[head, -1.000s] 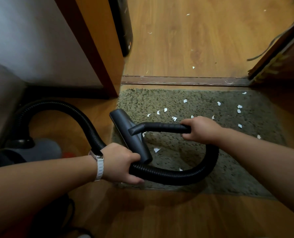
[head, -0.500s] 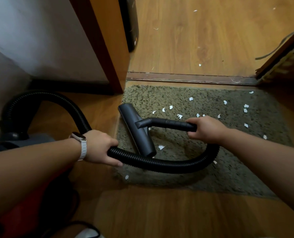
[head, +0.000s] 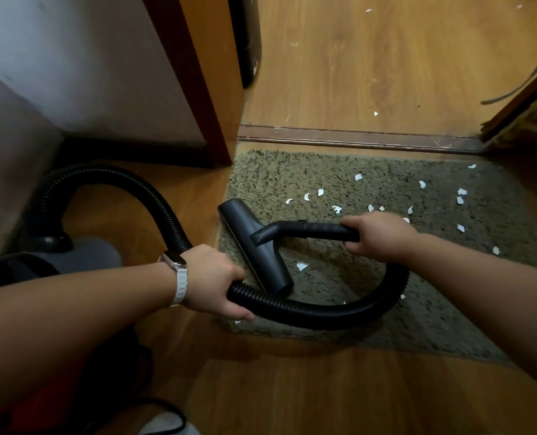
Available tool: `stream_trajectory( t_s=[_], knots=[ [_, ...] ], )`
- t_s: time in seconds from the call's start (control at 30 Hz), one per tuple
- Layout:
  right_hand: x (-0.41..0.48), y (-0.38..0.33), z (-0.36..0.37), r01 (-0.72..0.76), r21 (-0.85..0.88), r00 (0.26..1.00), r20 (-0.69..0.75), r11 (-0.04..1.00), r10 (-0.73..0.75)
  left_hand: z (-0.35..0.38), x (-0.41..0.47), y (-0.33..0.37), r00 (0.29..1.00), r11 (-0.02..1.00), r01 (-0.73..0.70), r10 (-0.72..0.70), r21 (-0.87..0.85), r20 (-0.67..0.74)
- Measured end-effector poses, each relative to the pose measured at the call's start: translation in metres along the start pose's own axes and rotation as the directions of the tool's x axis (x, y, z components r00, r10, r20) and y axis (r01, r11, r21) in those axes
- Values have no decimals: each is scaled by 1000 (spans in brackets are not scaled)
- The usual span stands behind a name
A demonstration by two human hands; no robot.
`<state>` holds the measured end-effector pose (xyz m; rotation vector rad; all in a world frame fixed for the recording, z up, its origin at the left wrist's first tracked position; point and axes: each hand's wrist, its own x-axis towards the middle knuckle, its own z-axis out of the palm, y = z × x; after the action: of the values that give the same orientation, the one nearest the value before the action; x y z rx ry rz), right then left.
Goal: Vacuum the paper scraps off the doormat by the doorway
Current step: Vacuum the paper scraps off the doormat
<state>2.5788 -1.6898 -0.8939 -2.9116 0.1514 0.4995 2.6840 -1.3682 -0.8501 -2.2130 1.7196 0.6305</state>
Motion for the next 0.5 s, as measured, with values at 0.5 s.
stream_trajectory(
  t_s=[0.5],
  knots=[
    [-15,34,-11,-260,29,963,-67,965,262,-11,16,0,997,1000,26,-26,-3,-69]
  ],
)
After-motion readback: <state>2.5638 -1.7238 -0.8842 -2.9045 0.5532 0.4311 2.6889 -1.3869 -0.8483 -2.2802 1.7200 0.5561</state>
